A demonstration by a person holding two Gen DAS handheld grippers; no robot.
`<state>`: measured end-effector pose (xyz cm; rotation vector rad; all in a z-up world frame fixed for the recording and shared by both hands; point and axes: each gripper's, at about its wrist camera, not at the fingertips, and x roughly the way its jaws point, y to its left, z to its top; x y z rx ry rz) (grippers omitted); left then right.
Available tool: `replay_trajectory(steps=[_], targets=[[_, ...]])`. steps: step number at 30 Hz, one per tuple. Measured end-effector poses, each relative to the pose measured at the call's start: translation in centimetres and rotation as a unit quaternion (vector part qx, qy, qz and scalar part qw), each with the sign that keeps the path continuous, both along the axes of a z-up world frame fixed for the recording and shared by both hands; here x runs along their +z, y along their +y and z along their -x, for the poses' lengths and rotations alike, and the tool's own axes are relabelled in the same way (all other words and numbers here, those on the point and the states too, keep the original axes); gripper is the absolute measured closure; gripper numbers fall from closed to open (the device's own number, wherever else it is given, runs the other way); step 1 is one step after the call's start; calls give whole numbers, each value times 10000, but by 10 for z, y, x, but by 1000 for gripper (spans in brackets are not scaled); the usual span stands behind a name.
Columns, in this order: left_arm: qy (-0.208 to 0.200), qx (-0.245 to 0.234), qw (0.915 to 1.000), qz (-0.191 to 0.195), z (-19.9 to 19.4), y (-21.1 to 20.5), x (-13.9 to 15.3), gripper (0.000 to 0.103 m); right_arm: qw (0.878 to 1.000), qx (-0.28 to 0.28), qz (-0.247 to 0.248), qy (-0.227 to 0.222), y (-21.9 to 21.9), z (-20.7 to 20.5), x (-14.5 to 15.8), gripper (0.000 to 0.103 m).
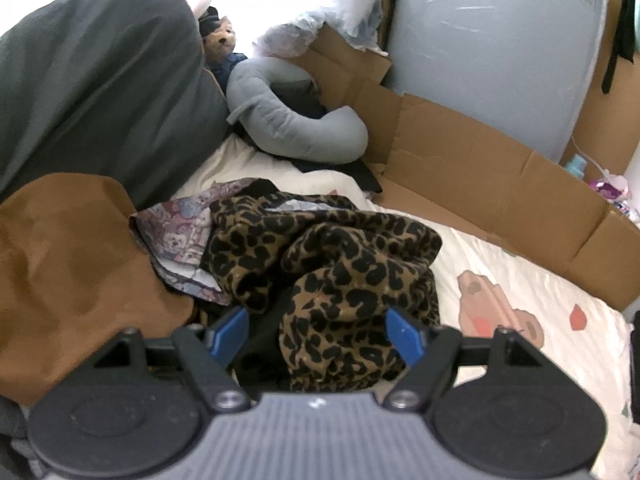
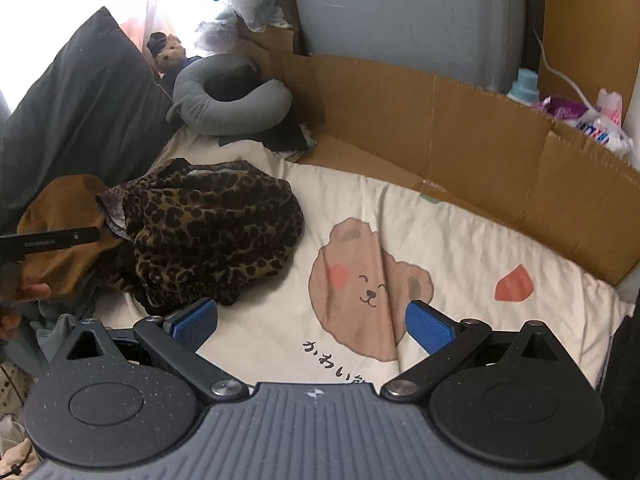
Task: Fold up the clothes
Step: 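Lower the left tool onto the leopard-print garment and close it, then lift the leopard-print garment out of the pile with the left tool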
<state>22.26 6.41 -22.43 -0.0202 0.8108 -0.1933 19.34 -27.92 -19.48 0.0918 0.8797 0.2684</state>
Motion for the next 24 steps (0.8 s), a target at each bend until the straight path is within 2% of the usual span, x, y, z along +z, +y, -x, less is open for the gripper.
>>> replay_trajectory(steps=[4, 10, 15, 18, 21, 23, 24], targets=[[-2, 5, 10000, 16, -9, -2, -20, 25, 9999, 13, -144, -7, -7, 3, -18, 0], [-222, 5, 9996, 173, -25, -8, -32, 25, 9996, 21, -291, 48, -16, 6, -53, 0], [-219, -285, 9994, 13, -35, -18, -53, 26, 9982, -246, -422, 347, -23, 7, -82, 0], [-107, -321, 9994, -55, -39, -21, -70, 28, 9985, -158, -372, 380, -21, 12, -90, 0], [-5, -306, 9994, -160, -42, -25, -83, 39, 9985, -94, -374, 393, -20, 14, -94, 0], [77, -268, 9993, -235, -44, -28, -91, 63, 9983, -113, -407, 397, -22, 14, -95, 0], [86, -170, 9997, -181, -44, -27, -92, 69, 9983, -123, -415, 395, -23, 13, -95, 0]])
